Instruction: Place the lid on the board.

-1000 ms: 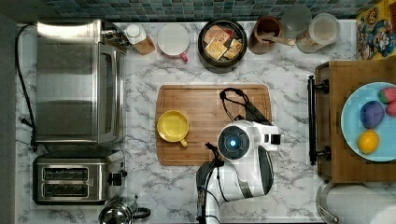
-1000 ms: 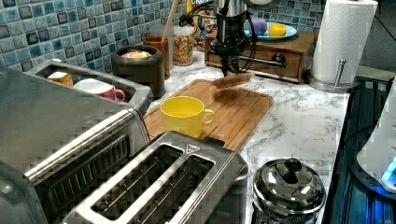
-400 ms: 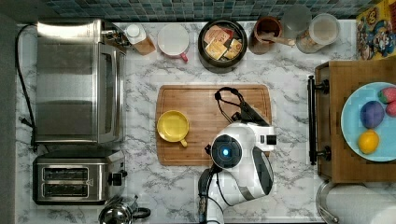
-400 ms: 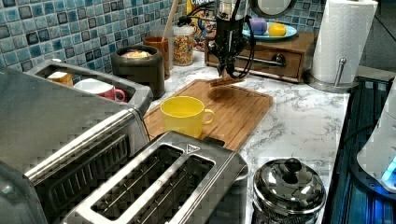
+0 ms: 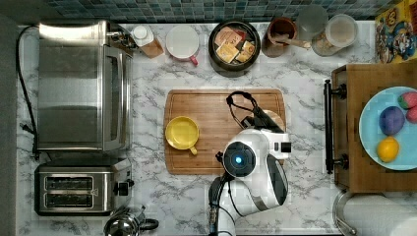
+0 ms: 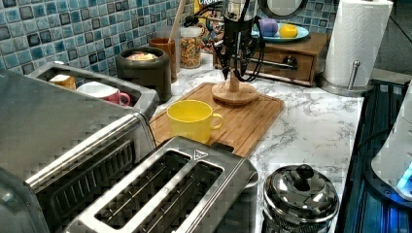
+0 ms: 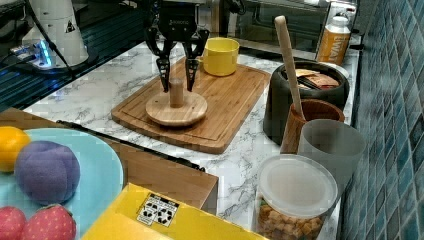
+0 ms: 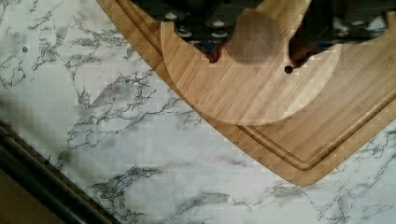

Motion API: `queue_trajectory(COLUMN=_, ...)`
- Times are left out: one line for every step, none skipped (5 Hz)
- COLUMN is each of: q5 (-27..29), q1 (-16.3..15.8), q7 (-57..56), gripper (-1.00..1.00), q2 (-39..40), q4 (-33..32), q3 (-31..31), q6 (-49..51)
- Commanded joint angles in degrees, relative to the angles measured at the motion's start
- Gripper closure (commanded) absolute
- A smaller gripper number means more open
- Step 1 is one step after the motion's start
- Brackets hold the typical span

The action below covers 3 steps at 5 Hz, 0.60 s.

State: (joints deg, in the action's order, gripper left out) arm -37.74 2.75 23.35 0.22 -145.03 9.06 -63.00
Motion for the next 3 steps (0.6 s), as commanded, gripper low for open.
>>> queue_trajectory(q5=4.9, q1=-2.0, q7=-3.1, gripper=-1.00, q2=0.0, q4=8.9, q3=-0.6, q6=4.2)
queue_trajectory(q5=4.9, q1=-1.8, q7=-3.1, gripper=-1.00, q2=0.0, q4=8.9, q3=-0.9, q6=4.2)
queue_trajectory(q5=4.8, q1=-1.9, q7=-3.1, gripper=-1.00, q2=0.0, q4=8.9, q3=-0.8, q6=4.2)
